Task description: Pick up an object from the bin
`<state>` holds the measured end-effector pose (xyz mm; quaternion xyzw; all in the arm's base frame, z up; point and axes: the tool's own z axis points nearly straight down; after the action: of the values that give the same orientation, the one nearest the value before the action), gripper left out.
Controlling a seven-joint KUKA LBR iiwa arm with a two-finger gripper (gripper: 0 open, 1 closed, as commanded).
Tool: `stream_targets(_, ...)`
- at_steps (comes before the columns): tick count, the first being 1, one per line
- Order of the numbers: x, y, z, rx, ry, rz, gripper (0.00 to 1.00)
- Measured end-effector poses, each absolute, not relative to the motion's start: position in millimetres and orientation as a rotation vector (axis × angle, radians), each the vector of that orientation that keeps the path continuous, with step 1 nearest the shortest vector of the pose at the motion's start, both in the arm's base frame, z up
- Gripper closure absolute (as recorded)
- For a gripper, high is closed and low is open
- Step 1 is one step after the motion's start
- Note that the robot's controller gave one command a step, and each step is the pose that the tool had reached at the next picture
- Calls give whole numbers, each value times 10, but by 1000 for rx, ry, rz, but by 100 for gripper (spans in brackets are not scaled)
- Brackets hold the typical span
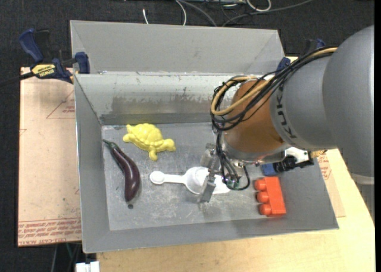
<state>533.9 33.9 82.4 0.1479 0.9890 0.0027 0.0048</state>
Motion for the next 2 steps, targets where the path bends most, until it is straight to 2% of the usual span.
stream_targets(1,5376,384,723,291,3110,7,100)
stream_targets(2,5375,384,725,291,3110,7,100)
